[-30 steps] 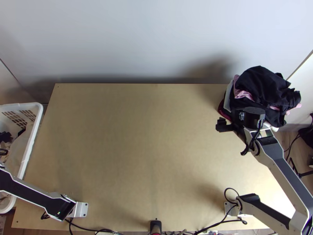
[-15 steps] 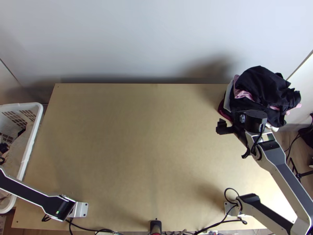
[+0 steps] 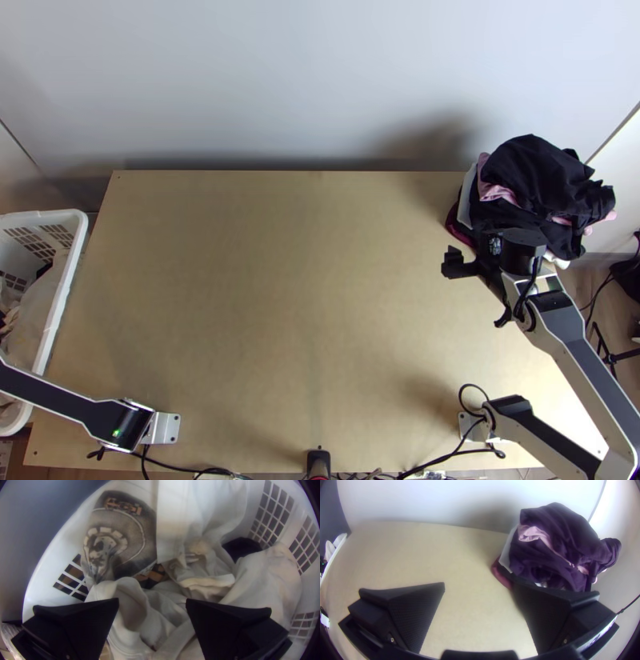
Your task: Fold the t-shirt
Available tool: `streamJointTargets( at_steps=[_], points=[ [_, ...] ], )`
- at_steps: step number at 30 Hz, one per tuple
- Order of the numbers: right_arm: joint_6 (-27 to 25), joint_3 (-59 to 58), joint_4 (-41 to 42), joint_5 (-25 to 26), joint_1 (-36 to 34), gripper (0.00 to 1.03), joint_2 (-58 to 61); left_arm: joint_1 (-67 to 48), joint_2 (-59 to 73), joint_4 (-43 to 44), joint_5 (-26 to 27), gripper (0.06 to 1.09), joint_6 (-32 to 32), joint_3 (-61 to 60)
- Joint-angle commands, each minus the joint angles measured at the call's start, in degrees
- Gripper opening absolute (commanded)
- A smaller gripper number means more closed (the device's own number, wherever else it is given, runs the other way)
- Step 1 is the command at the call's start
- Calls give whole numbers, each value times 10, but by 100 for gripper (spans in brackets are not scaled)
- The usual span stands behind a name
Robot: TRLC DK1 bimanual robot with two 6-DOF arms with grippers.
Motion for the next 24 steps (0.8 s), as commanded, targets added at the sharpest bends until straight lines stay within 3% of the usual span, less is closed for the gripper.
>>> streamJointTargets(
  at_steps=[1, 18, 21, 22, 24],
  points=[
    [-4, -10, -3, 1, -1, 96, -13, 21, 13, 0, -16, 103, 15, 16],
    [-3, -18, 2, 1, -1, 96, -17, 45, 41, -4, -21, 102, 22, 1],
    [-5, -17, 2, 2, -1, 96, -17, 42, 45, -3, -20, 85, 19, 2],
    [-6, -17, 2, 2, -1, 96, -18, 42, 46, -4, -18, 75, 17, 2],
    [-7, -17, 2, 3, -1, 96, -17, 41, 45, -3, -10, 27, 11, 2]
  ],
)
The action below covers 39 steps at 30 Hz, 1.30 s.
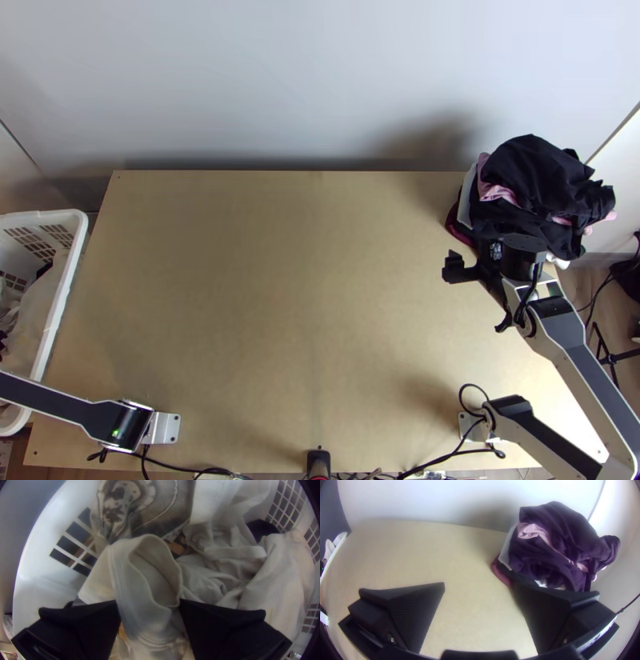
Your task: Fold the t-shirt
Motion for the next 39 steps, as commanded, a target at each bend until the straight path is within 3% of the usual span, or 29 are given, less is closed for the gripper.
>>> streamJointTargets(
  at_steps=[1, 2, 9, 20, 28, 39],
  points=[
    [-5, 1, 1, 2, 0, 96, 0, 0, 9, 5, 12, 8, -15, 2],
    [-5, -2, 1, 3, 0, 96, 0, 1, -8, 2, 13, 9, -46, -3],
    [-4, -15, 9, 3, 1, 96, 0, -11, -112, -37, 24, 9, -66, -23],
    [10, -38, 33, 3, 3, 96, -1, -58, -391, -147, 165, 9, -154, -20],
    [11, -74, 33, 3, 4, 96, -38, -127, -490, -156, 167, 9, -197, -4],
    [9, -105, 33, 3, 3, 96, -87, -249, -535, -247, 145, 9, -262, 105]
  ],
)
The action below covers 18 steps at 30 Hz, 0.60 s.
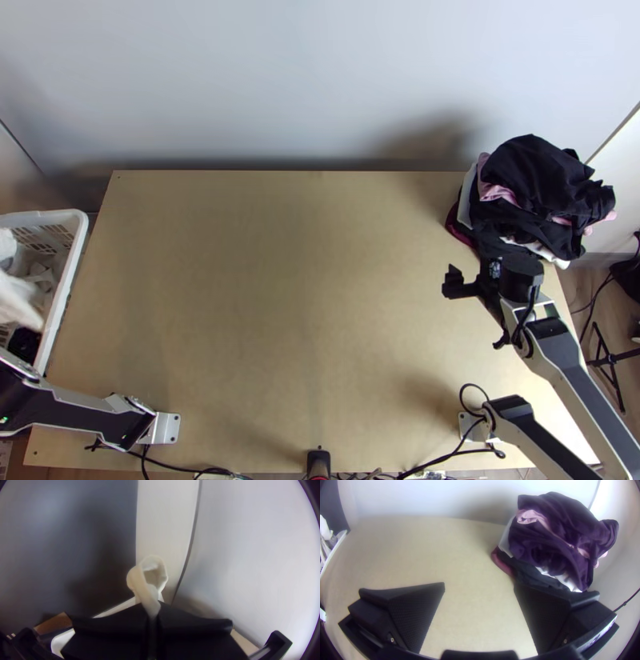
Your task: Fold the t-shirt
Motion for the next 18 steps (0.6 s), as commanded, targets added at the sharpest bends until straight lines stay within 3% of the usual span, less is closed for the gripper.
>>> streamJointTargets(
  at_steps=[1, 7, 15, 18],
  points=[
    [0, -21, 1, 0, 1, 96, -31, -91, -26, -56, -29, 9, -36, 83],
    [9, -46, 1, 0, 0, 96, -68, -198, -30, -162, -43, 9, -81, 152],
    [14, -95, 1, 0, -7, 96, -107, -419, -35, -233, -141, 9, -121, 141],
    [29, -103, 8, -1, -9, 96, -107, -544, -37, -235, -209, 9, -145, 125]
  ],
)
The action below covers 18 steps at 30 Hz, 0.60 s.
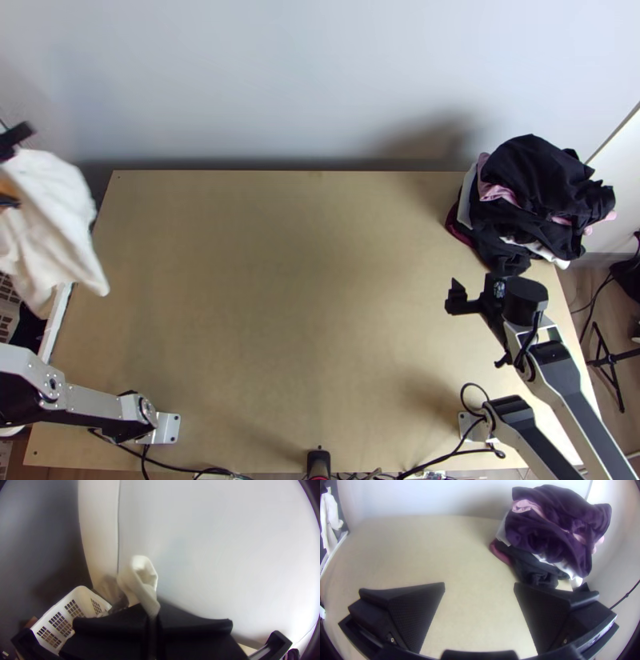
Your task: Fold the t-shirt
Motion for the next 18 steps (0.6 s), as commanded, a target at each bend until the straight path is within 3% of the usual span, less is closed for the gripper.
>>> streamJointTargets(
  at_steps=[1, 3, 10, 18],
  points=[
    [17, -27, 9, -1, -4, 96, -16, -219, -2, -26, -99, 9, -45, -17],
    [25, -35, 14, -1, -4, 96, -17, -287, -6, -6, -137, 9, -77, -56],
    [24, -51, 21, 0, -10, 96, -28, -482, 10, 72, -167, 9, -115, -183],
    [29, -71, 49, -1, -24, 96, -28, -605, 116, 73, -169, 9, -168, -144]
  ],
)
